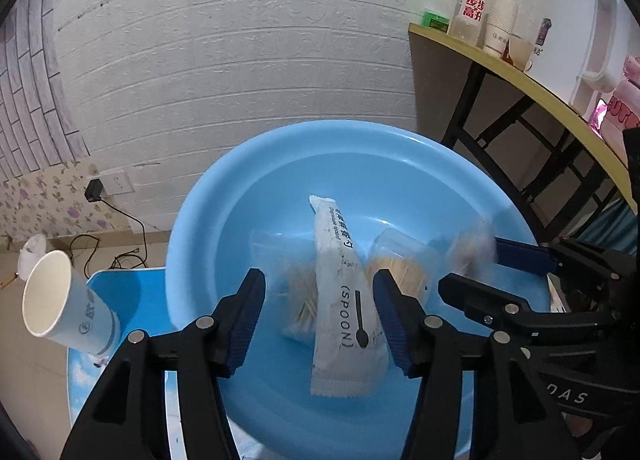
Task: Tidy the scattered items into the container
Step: 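Withdraw both grippers from the basin toward the remaining table items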
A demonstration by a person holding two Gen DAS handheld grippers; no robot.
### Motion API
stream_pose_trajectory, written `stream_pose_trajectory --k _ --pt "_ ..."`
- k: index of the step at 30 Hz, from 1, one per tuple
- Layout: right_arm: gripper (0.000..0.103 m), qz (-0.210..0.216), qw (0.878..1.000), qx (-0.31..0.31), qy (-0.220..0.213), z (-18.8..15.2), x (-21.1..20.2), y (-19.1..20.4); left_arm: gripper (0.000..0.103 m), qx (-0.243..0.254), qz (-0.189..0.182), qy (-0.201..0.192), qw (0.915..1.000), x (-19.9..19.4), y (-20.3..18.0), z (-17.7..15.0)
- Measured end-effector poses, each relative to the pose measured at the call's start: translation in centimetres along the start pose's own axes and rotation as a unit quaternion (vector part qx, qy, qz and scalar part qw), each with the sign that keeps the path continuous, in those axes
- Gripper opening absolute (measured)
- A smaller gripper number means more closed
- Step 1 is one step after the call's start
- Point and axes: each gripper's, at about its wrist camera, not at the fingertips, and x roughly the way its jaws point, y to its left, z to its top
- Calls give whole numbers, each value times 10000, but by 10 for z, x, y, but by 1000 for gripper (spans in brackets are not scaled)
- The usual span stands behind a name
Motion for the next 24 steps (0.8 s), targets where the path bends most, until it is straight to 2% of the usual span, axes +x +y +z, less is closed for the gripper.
stream_pose_trajectory --k 3,16,24 --pt "57 23 10000 -11 -3 -3 -6 3 61 -20 15 -29 10000 -7 1 -4" --pt "57 -9 9999 31 -162 -16 -38 5 68 48 50 -112 9999 -42 -5 -22" --pt "57 0 9997 117 -199 -33 -59 7 71 -128 33 -124 9998 -65 -7 -42"
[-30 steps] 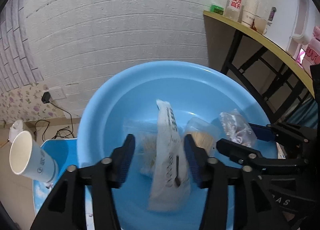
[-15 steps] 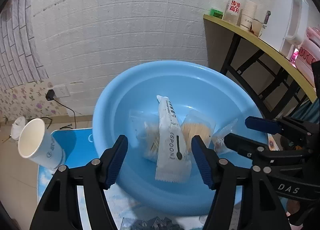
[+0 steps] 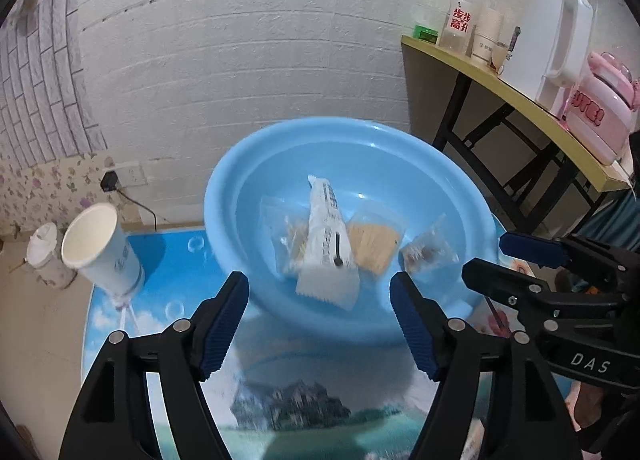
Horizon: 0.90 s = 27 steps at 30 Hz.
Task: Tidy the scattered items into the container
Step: 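Withdraw both grippers from the basin toward the remaining table items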
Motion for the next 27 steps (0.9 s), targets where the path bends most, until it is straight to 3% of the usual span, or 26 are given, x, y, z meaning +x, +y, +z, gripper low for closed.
stream_pose_trajectory --k 27 --pt "57 -88 9986 400 337 -96 -48 -3 87 -209 180 135 9995 -56 -2 -78"
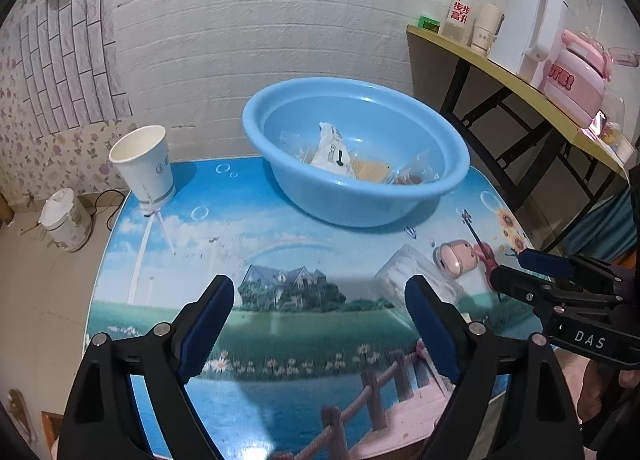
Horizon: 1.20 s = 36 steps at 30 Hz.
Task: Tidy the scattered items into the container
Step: 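Withdraw both grippers from the basin toward the remaining table items, then grasp the white Face tissue pack with the left gripper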
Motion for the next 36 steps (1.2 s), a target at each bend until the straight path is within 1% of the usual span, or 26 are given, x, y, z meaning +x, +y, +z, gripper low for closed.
stream_pose_trajectory --k 6,11,13,14,16,17,23,24,25,26,31,36 --pt "57 -52 9998 98 169 -17 2 -8 87 -65 24 146 9999 3 1 -12" --pt "57 -77 9995 210 223 -26 4 -13 98 -50 98 260 9996 7 0 -19" --pt "58 -186 9994 164 251 -29 6 -12 100 -22 112 301 9995 9 -1 -22" --pt "59 -236 9993 120 251 -31 6 -12 100 -9 100 316 9994 10 -1 -23" --pt "72 -221 9995 99 220 -34 7 -12 102 -3 78 356 9993 13 -2 -25" --pt "74 -187 9996 104 185 -35 7 -12 102 -4 66 368 9993 14 -2 -26" --pt "76 -116 9998 73 136 -35 9 -14 103 0 11 372 9993 16 -3 -26" --pt "79 -100 9998 116 137 -35 9 -14 103 -3 18 355 9994 16 -3 -25" --pt "84 -68 9997 165 142 -35 10 -16 103 -10 35 344 9994 16 -2 -25" --pt "86 -44 9997 179 133 -35 10 -15 103 -21 64 341 9994 16 -2 -25" --pt "86 -37 9999 76 68 -36 10 -13 103 -32 263 469 9985 22 0 -27" --pt "86 -68 9998 114 126 -38 14 -17 103 14 235 564 9981 25 -2 -31"
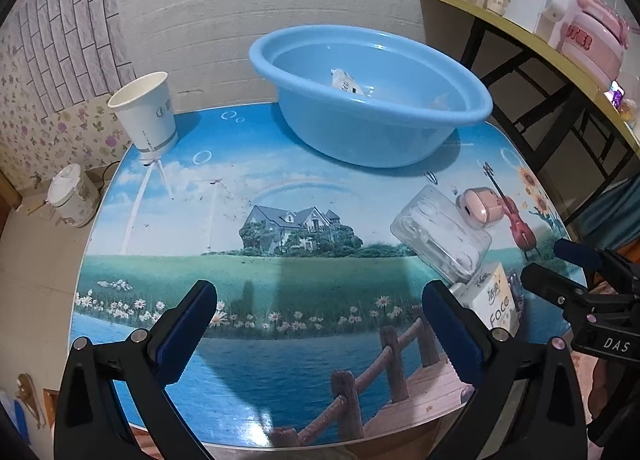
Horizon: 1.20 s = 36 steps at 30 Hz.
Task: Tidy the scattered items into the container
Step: 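Grasp the white Face tissue pack with the left gripper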
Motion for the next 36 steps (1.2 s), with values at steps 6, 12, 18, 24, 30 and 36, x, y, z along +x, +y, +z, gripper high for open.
stream_pose_trajectory --k 6,12,18,24,30,36 --pt "86 58 9999 60 75 -5 2 -8 103 41 -103 34 9999 1 -3 -4" --pt "86 138 9999 26 12 -8 -1 -5 103 21 -307 39 9995 0 -7 -9" --pt "86 119 9998 170 37 -7 1 -13 103 196 -446 140 9987 3 -22 -15" --pt "86 111 9997 194 -17 -9 -1 -19 103 280 -771 233 9964 6 -40 -21" --pt "86 111 9994 340 -9 -9 0 -31 103 442 -963 327 9938 13 -60 -21" --pt "86 130 9991 404 5 -10 3 -40 103 409 -1243 400 9906 20 -74 -18"
